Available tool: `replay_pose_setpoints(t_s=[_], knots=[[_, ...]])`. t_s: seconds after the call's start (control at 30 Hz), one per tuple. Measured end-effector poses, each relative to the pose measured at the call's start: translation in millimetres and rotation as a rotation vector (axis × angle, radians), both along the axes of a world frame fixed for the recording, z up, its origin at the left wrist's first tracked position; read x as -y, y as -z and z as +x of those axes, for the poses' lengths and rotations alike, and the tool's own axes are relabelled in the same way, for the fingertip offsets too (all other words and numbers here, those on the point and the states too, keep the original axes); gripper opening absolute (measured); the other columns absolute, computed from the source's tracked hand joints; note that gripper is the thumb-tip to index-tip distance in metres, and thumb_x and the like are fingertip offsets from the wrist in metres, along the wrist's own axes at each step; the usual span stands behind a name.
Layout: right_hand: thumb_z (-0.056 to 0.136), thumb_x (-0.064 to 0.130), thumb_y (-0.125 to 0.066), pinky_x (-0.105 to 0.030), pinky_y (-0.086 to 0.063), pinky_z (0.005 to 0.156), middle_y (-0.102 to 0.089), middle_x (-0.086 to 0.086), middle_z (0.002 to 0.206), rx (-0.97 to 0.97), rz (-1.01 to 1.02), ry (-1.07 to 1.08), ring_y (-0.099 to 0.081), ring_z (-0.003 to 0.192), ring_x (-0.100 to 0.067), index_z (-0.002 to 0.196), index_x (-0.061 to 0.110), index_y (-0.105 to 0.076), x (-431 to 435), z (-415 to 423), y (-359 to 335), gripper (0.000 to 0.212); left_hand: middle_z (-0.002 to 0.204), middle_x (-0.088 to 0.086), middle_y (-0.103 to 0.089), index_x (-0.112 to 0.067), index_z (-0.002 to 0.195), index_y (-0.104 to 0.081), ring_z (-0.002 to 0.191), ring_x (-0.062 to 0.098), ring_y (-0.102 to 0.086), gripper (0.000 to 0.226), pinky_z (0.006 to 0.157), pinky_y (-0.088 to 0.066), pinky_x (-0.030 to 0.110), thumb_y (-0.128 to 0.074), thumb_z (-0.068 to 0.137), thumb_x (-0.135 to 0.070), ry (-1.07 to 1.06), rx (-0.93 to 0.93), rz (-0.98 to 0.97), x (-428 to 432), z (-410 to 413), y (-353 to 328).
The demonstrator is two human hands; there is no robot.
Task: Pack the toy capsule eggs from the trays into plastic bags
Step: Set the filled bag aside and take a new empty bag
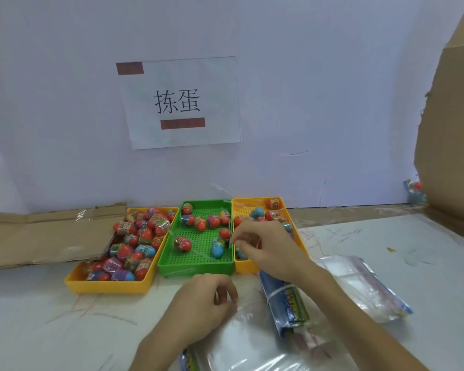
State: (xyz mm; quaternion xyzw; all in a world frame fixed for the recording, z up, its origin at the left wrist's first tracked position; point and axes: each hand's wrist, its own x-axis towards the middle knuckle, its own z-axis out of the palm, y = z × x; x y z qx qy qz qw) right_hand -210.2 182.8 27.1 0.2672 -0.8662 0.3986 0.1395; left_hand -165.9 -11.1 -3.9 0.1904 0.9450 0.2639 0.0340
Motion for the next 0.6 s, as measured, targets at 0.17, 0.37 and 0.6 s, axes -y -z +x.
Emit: replay_pose_setpoints(t_s=[0.17,0.37,0.6], knots=[[0.095,0.012,-0.062,-0.02,-0.042,0.057,-0.061,0.013,0.071,-0.014,-0.007,0.02,-0.055,0.059,-0.009,0.097,0.023,-0.074,-1.1,-0.7,4.6,0.017,0.085,-0.023,-0.064,-0.033,0.081,-0.062,0.076,0.005,-0.06,0.017,0.073,-0.054,0.031,-0.072,0.089,-0.023,-0.1,-0.03,0.148,4.7,-2.2,2.4],[0.098,0.035,-0.064,-0.027,-0.055,0.075,-0.072,0.006,0.089,0.179,-0.205,-0.054,-0.067,0.085,-0.012,0.103,0.027,-0.073,-1.6,-2.1,-3.4,0.013,0.086,-0.016,-0.07,-0.024,0.09,-0.066,0.07,-0.002,-0.063,0.022,0.059,-0.048,0.016,-0.073,0.09,-0.003,-0.167,-0.092,0.533,6.0,-5.1,-8.2],[0.087,0.05,-0.073,-0.032,-0.057,0.085,-0.075,0.003,0.094,0.413,-0.213,-0.2,-0.071,0.086,-0.014,0.107,0.034,-0.074,-5.9,4.7,-11.0,0.025,0.079,0.001,-0.076,-0.019,0.098,-0.071,0.052,-0.004,-0.056,0.012,0.046,-0.041,0.012,-0.073,0.091,-0.01,-0.318,-0.127,0.929,11.1,-5.3,-14.9]])
